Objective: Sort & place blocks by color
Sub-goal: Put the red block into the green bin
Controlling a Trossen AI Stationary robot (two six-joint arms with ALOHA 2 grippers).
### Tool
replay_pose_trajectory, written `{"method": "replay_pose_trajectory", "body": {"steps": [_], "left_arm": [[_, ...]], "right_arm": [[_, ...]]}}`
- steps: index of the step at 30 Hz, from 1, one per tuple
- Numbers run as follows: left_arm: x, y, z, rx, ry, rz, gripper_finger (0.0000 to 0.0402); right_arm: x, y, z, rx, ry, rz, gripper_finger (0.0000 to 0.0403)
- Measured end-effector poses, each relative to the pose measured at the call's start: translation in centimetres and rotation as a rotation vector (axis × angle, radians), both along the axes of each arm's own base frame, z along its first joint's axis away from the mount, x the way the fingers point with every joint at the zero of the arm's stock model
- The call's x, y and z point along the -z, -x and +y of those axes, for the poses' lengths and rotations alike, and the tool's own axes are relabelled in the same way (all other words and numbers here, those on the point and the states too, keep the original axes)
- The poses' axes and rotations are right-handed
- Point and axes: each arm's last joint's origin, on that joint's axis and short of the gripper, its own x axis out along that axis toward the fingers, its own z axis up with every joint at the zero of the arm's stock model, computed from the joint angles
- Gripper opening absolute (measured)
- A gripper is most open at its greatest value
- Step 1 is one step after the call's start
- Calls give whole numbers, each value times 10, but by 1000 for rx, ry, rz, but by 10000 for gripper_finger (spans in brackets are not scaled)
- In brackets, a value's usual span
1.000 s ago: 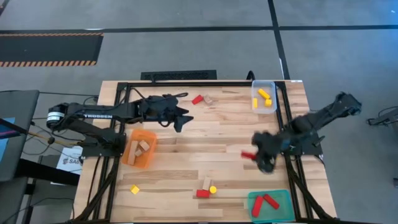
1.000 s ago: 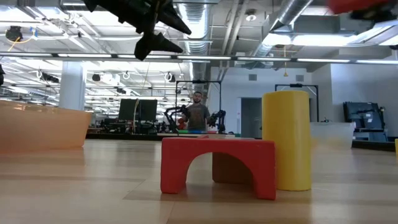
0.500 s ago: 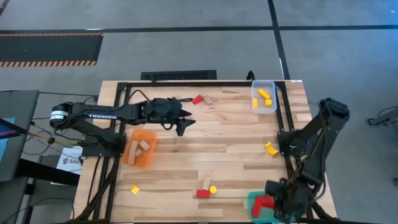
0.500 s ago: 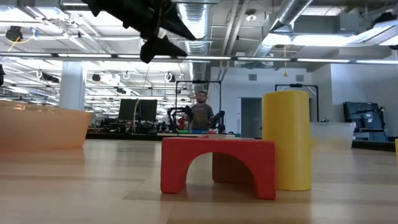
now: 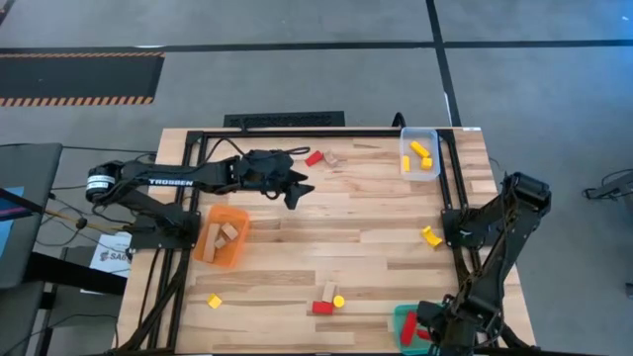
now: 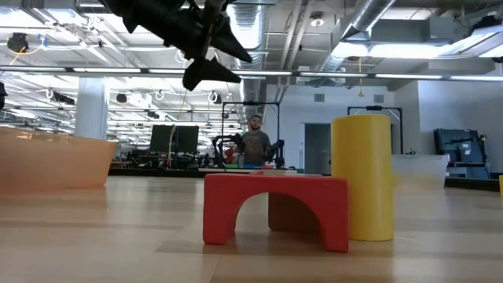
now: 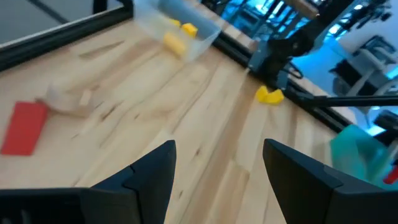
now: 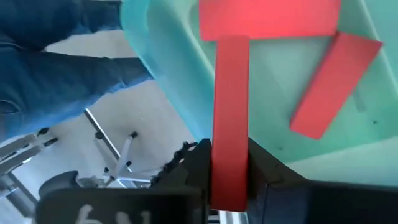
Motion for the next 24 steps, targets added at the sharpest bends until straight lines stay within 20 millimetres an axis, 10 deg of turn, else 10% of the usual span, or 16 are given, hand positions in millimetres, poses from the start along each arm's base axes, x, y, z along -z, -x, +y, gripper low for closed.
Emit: {"method": "replay_pose_trajectory", "body": {"steps": [14,24], "left_arm": [[11,-7,-5,41,72,29,228],[17,-9,-59,517,-2,74,228]], "right_arm": [[-26,4,-27,9,4,29,236],[-76,-4,-81,49,9,-281,254]]}}
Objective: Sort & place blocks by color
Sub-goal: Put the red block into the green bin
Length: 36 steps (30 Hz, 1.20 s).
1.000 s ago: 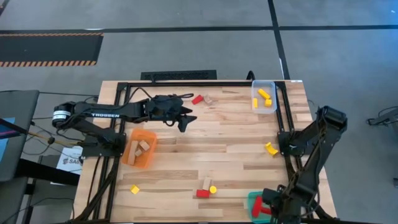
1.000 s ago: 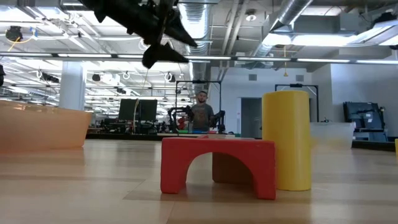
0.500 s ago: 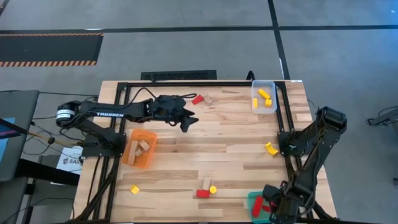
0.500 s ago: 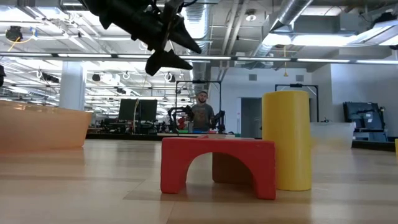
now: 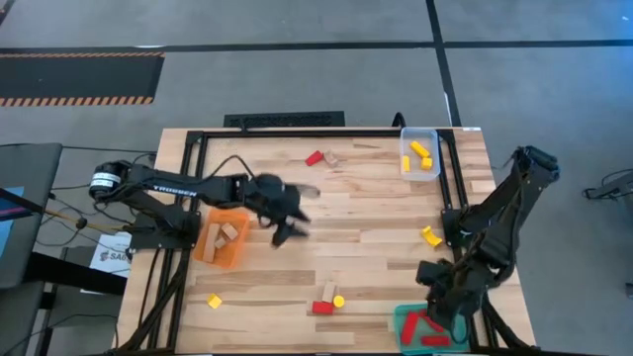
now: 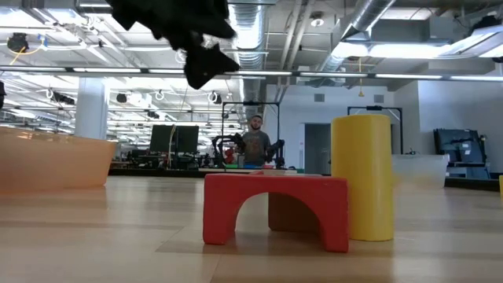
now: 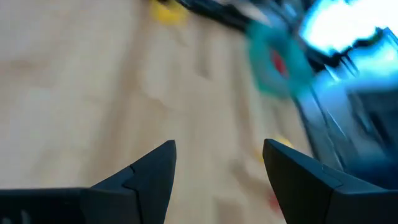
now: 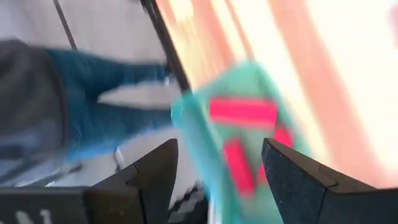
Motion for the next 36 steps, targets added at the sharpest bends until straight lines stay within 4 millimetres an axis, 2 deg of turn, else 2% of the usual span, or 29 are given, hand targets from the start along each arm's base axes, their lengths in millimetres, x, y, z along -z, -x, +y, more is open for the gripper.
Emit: {"method": "replay_pose_trajectory", "body": {"steps": [4,8,11,15,19,23,27,30,36], "left_arm": [[10,9,-39,245,-14,93,228],[22,18,-67,313,-128,186,228],[28,20,-78,356,-222,187,228],[29,11,-85,468,-278,76,228],[30,-9,-84,543,-355,34,228],[35,-40,-82,641,-384,44,228],[40,-70,-83,786,-487,-4,228],[48,-90,-82,897,-587,-25,228],[63,-121,-88,1035,-653,-30,228]], "right_arm": [[-4,-11,-12,-31,102,-142,254],[-3,-22,-22,-65,165,-183,254],[-2,-28,-27,-79,190,-189,254],[-1,-29,-31,-119,181,-166,254],[-2,-27,-30,-139,151,-145,254],[-1,-24,-26,-109,127,-117,254],[0,-22,-21,-94,109,-98,254],[1,-20,-19,-92,102,-90,254],[0,-20,-18,-56,75,-73,254]]}}
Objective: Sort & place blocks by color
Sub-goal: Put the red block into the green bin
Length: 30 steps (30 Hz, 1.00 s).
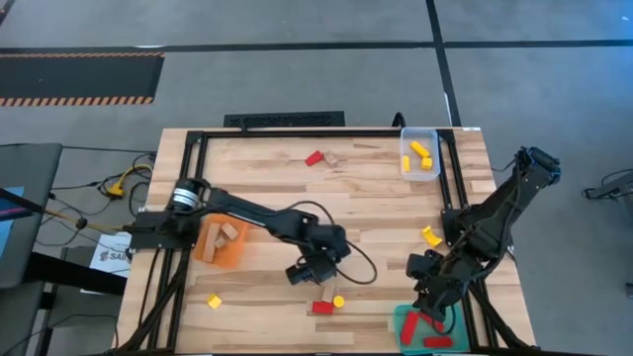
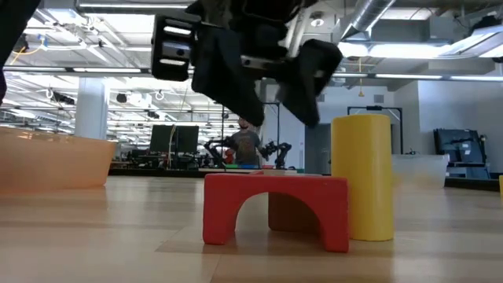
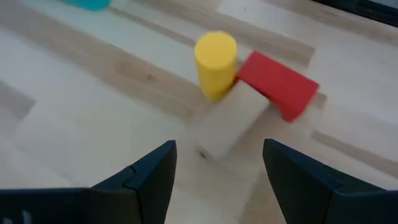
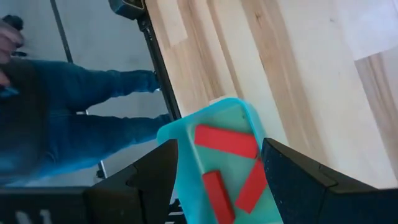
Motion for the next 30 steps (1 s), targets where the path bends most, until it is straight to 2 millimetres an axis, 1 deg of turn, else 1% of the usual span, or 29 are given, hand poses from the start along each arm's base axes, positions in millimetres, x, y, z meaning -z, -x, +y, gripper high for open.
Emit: {"method": "replay_pose_trajectory", "body": {"steps": [2,5,10,12,16,18,21,24,28,30], "left_arm": [[-2,-4,-6,13,-2,28,228],[-12,-9,-14,-54,-3,62,228],[-23,5,-26,-175,-137,217,228],[-29,12,-34,-242,-160,279,228],[-26,26,-52,-402,-156,433,228],[-26,30,-61,-527,-127,493,228],[-27,38,-71,-721,-113,560,228],[-33,45,-83,-873,-72,583,228],[-36,58,-107,-956,-61,583,228],[-35,64,-120,-999,-81,537,228]], "right_arm": [[-1,0,1,-2,-12,-2,254],[-1,-1,1,-9,-18,-5,254],[0,0,-1,-21,10,2,254],[0,0,-1,-19,25,-13,254],[0,-1,-2,-33,81,-66,254],[0,-1,-2,-57,129,-109,254],[0,-1,-2,-165,213,-177,254],[1,-1,-3,-252,260,-202,254],[1,3,-1,-320,295,-214,254],[1,4,0,-331,295,-217,254]]}}
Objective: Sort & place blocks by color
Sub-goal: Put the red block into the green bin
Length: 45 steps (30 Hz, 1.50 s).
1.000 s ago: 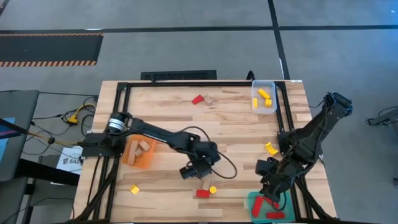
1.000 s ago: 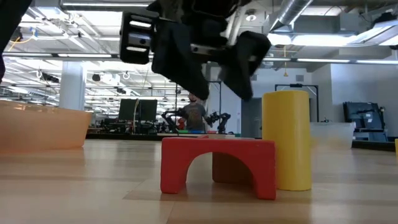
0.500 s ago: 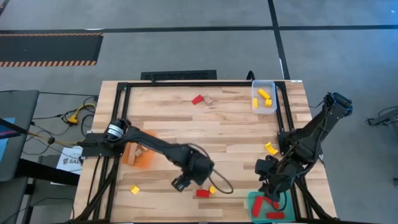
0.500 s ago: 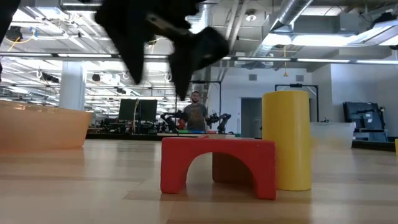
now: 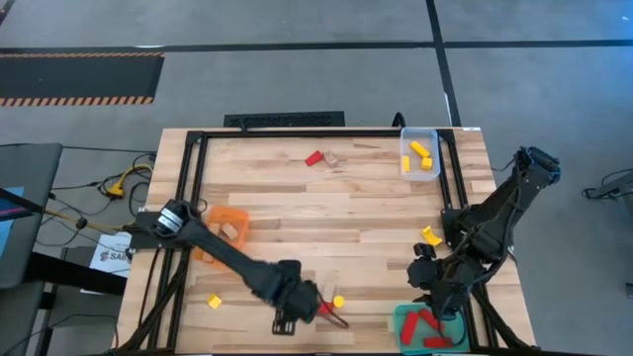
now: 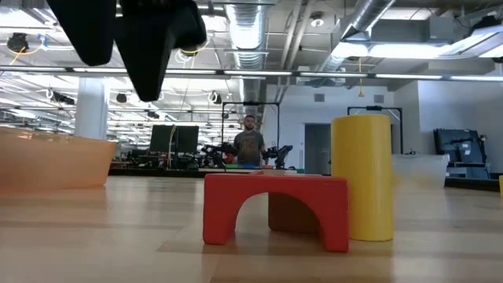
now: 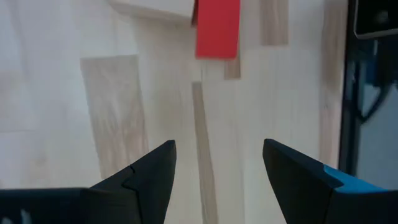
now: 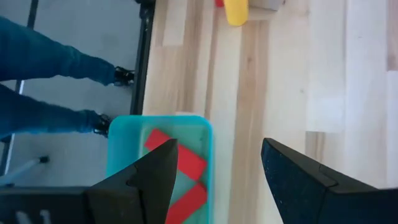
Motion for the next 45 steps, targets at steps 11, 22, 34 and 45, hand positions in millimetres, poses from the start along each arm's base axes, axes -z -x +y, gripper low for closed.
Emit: {"method": "replay_pose_trajectory", "body": {"steps": [11,22,34,45], "left_arm": [[20,4,-29,-78,-65,-257,228],[48,-7,-20,33,-54,-412,228],[64,-12,-8,-18,-6,-454,228],[73,-8,-7,-45,31,-466,228]], "right_arm": [[0,0,1,54,-22,-3,254],[-3,-8,-1,91,-61,-39,254],[-3,-8,0,93,-69,-37,254],[-3,-8,-1,81,-56,-36,254]]}}
